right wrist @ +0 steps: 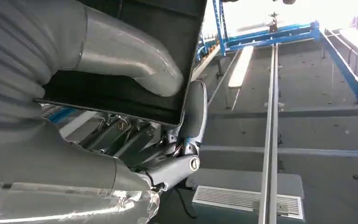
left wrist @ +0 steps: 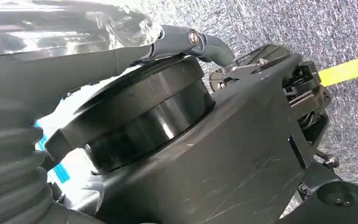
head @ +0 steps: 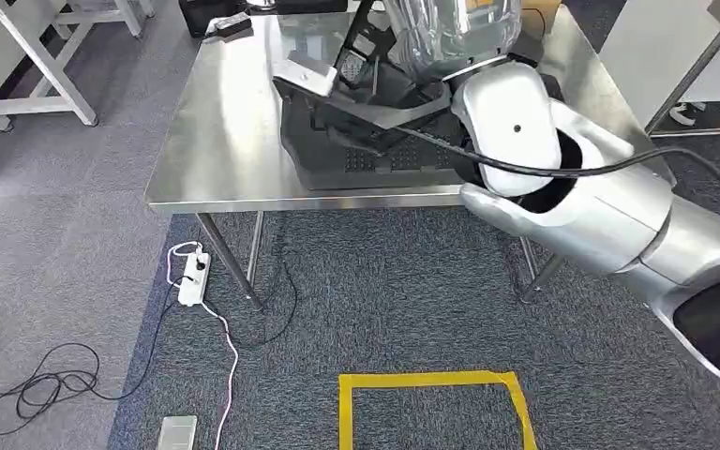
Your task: Take the parts from the cabinet and place them on the table.
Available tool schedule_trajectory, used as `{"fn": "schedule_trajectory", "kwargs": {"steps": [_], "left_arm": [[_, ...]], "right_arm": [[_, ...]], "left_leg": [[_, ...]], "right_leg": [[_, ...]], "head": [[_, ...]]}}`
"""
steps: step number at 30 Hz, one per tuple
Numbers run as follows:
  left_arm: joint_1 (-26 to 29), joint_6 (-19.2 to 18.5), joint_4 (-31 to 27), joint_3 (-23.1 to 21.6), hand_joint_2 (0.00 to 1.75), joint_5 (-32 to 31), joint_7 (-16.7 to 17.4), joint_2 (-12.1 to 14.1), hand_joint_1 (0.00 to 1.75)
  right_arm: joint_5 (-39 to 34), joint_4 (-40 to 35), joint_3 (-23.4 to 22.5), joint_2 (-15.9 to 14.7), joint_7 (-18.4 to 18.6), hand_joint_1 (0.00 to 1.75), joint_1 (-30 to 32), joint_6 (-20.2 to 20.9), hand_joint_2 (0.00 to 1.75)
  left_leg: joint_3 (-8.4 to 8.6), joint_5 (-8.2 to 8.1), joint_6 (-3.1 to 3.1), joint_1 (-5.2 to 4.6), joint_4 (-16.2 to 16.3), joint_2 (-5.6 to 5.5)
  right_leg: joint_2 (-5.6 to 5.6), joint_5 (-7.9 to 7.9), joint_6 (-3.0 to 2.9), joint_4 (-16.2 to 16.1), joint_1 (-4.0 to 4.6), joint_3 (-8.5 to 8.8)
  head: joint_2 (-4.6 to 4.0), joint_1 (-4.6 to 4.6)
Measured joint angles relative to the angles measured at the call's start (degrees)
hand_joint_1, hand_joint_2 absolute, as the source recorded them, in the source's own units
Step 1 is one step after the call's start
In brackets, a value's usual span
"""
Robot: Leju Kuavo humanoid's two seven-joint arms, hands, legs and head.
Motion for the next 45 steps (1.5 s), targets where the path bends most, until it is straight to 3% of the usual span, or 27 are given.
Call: {"fn": "schedule_trajectory", "kwargs": {"steps": [9,10,14,17,18,19,20,22,23,24,25,27,28,29,30,31,34,35,37,38,39,40,41,43,44,45], "left_arm": [[0.0,0.0,0.0,0.0,1.75,0.0,-0.1,0.0,0.0],[0.0,0.0,0.0,0.0,1.75,0.0,-0.1,0.0,0.0],[0.0,0.0,0.0,0.0,1.75,0.0,-0.2,0.0,0.0],[0.0,-0.1,0.0,0.0,1.75,0.0,-0.3,0.0,0.0],[0.0,-0.1,0.0,0.0,1.75,0.0,-0.3,0.0,0.0],[0.1,-0.1,0.0,0.0,1.75,0.0,-0.4,-0.1,0.0],[0.1,-0.1,0.0,0.0,1.75,0.0,-0.4,-0.1,0.0],[0.1,-0.1,0.0,0.0,1.75,0.0,-0.4,-0.1,0.0],[0.2,-0.2,0.0,0.0,1.75,0.0,-0.4,-0.1,0.0],[0.2,-0.2,0.0,0.0,1.75,0.0,-0.4,-0.1,0.0],[0.3,-0.2,0.0,0.0,1.75,0.0,-0.4,-0.1,0.0],[0.3,-0.2,0.0,0.0,1.75,0.0,-0.4,-0.1,0.0],[0.3,-0.2,0.0,0.0,1.75,0.0,-0.4,-0.1,0.0],[0.2,-0.2,0.1,0.0,1.75,0.0,-0.4,0.1,0.0],[0.2,-0.2,0.1,0.0,1.75,0.0,-0.4,0.1,0.0],[0.3,-0.2,0.1,0.0,1.75,0.0,-0.4,0.1,0.0],[0.2,-0.2,0.1,0.0,1.75,0.0,-0.4,0.1,0.0],[0.2,-0.2,0.1,0.0,1.75,0.0,-0.4,0.1,0.0],[0.0,-0.3,0.1,0.0,1.75,0.0,-0.6,0.1,0.0],[0.0,-0.3,0.1,0.0,1.75,-0.1,-0.7,0.1,0.0],[-0.1,-0.5,0.1,0.0,1.75,-0.1,-0.8,0.1,0.0],[-0.3,-0.6,0.1,0.0,1.75,-0.1,-0.8,0.1,0.0],[-0.2,-0.7,0.0,0.0,1.75,-0.1,-0.7,0.1,0.0],[-0.1,-0.7,0.0,0.0,1.75,-0.1,-0.7,0.1,0.0],[-0.1,-0.6,0.0,0.0,1.75,-0.1,-0.7,0.1,0.0],[0.1,-0.6,0.0,0.0,1.75,-0.2,-0.6,0.1,0.0]], "right_arm": [[0.1,0.1,0.0,0.0,0.1,1.75,0.0,-0.1,1.75],[0.1,0.1,0.0,0.0,0.1,1.75,0.0,-0.2,1.75],[0.1,0.1,0.1,0.0,0.1,1.75,0.0,-0.2,1.75],[0.1,0.1,0.1,0.0,0.1,1.75,0.0,-0.2,1.75],[0.1,0.1,0.0,0.0,0.1,1.75,0.0,-0.2,1.75],[0.1,0.2,-0.1,0.0,0.2,1.75,0.1,-0.2,1.75],[0.1,0.2,-0.1,0.0,0.2,1.75,-0.1,-0.2,1.75],[0.1,0.2,0.0,0.1,0.2,1.75,-0.1,-0.3,1.75],[0.1,0.2,0.0,0.1,0.2,1.75,0.2,-0.3,1.75],[0.1,0.3,0.0,0.0,0.2,1.75,0.4,-0.3,1.75],[0.1,0.4,0.0,0.0,0.2,1.75,0.5,-0.3,1.75],[0.1,0.4,0.0,0.1,0.2,1.75,0.5,-0.3,1.75],[0.1,0.4,0.0,0.1,0.2,1.75,0.5,-0.3,1.75],[0.1,0.5,0.1,0.1,0.2,1.75,0.5,-0.3,1.75],[0.1,0.5,0.0,0.2,0.2,1.75,0.5,-0.3,1.75],[0.0,0.5,0.0,0.2,0.2,1.75,0.7,-0.3,1.75],[0.0,0.7,0.0,0.2,0.2,1.75,0.6,-0.3,1.75],[0.0,0.7,-0.2,0.3,0.2,1.75,0.5,-0.3,1.75],[0.1,0.7,-0.1,0.3,0.2,1.75,0.6,-0.3,1.75],[0.1,0.7,-0.1,0.4,0.2,1.75,0.7,-0.3,1.75],[0.1,0.7,0.0,0.4,0.2,1.75,0.8,-0.3,1.75],[0.1,0.7,0.0,0.4,0.2,1.75,0.8,-0.3,1.75],[0.1,0.7,0.0,0.4,0.2,1.75,0.8,-0.3,1.75],[0.1,0.7,0.0,0.4,0.2,1.75,0.8,-0.3,1.75],[0.1,0.9,0.0,0.3,0.2,1.75,0.9,-0.3,1.75],[0.0,0.9,0.0,0.4,0.2,1.75,1.0,-0.3,1.75]], "left_leg": [[-0.06,-0.16,-0.47,-0.19,0.0,0.0],[-0.17,-0.33,-0.25,-0.35,0.5,-0.01],[-0.23,-0.57,0.11,-0.4,0.8,-0.04],[-0.31,-0.66,0.5,-0.55,0.9,-0.04],[0.28,-0.21,0.94,-0.23,-0.2,0.04],[1.11,0.35,1.03,0.24,-1.3,0.46],[1.37,0.47,1.32,0.4,-1.8,0.51],[1.44,0.38,1.43,0.47,-1.8,0.54],[1.54,0.25,1.46,0.48,-1.7,0.55],[1.6,0.05,1.38,0.58,-1.7,0.54],[1.77,-0.19,1.16,0.75,-1.5,0.47],[2.23,-1.2,0.31,1.25,-0.8,0.39],[2.4,-1.94,-0.29,1.5,-0.2,0.42],[2.08,-2.5,-1.05,0.79,0.3,0.41],[1.98,-2.68,-1.22,0.81,0.5,0.42],[2.23,-2.78,-1.36,0.85,0.4,0.46],[3.0,-3.73,-2.03,1.05,0.8,0.26],[1.86,-4.81,-1.96,1.06,3.4,-0.02],[-3.59,-8.18,-1.83,0.6,12.9,-0.27],[-6.54,-9.03,-1.67,0.37,17.3,-0.35],[-8.11,-8.54,-1.43,0.14,19.0,-0.43],[-8.23,-6.65,-0.96,-0.21,18.1,-0.51],[-7.45,-3.68,-0.33,-0.52,15.1,-0.55],[-4.94,3.13,1.56,-1.41,5.6,-0.85],[-4.62,2.5,2.24,-1.47,5.8,-1.29],[-4.1,2.92,2.34,-1.85,4.4,-1.17]], "right_leg": [[-0.01,-0.01,0.01,-0.1,-0.03,0.06],[-0.03,0.08,0.15,-0.3,-0.43,0.13],[-0.09,0.1,0.36,-0.3,-0.45,0.28],[-0.09,0.28,0.87,-0.7,-0.53,0.52],[-0.04,0.26,1.26,-0.9,-0.07,0.85],[-0.03,-0.31,1.32,0.0,-0.2,0.76],[0.06,-1.7,1.26,2.3,-0.28,-0.45],[0.1,-5.31,1.52,10.7,-0.38,-4.92],[0.09,-6.19,1.77,14.5,-0.56,-7.04],[0.08,-5.61,1.97,15.5,-0.73,-7.97],[0.06,-3.78,2.18,13.8,-0.93,-7.53],[-0.2,1.84,2.67,4.8,-1.39,-3.62],[-0.61,2.68,3.14,1.0,-1.54,-1.99],[-0.64,1.36,3.22,0.8,-0.83,-1.7],[-0.32,1.11,1.96,1.0,-1.0,-1.83],[-0.31,0.78,1.46,1.0,-0.9,-1.87],[0.11,0.12,0.04,0.9,-0.98,-1.09],[0.1,-0.15,-0.35,0.9,-0.94,-0.67],[0.17,-0.75,-0.87,0.9,-0.66,0.0],[0.33,-1.13,-1.13,0.9,-0.38,0.36],[0.49,-1.52,-1.28,0.9,-0.17,0.81],[0.63,-1.96,-1.34,0.9,0.03,1.45],[0.87,-2.42,-1.35,0.9,0.26,2.19],[1.14,-3.4,-1.37,0.8,0.64,3.67],[1.19,-3.57,-1.21,0.4,0.73,3.74],[1.68,-3.56,-0.92,0.4,0.62,3.8]], "head": [[0.0,0.33],[0.0,0.31],[0.0,0.26],[0.0,0.2],[0.0,0.15],[0.0,0.35],[0.0,0.99],[0.0,1.42],[0.0,1.57],[0.0,1.62],[0.0,1.92],[0.0,2.29],[0.0,2.49],[0.0,3.02],[0.0,3.12],[0.0,2.19],[0.0,1.51],[0.0,0.83],[0.0,-0.02],[0.0,-0.32],[0.0,-0.57],[0.0,-0.77],[0.0,-0.96],[0.0,-1.53],[0.0,-1.07],[0.0,-0.83]]}}
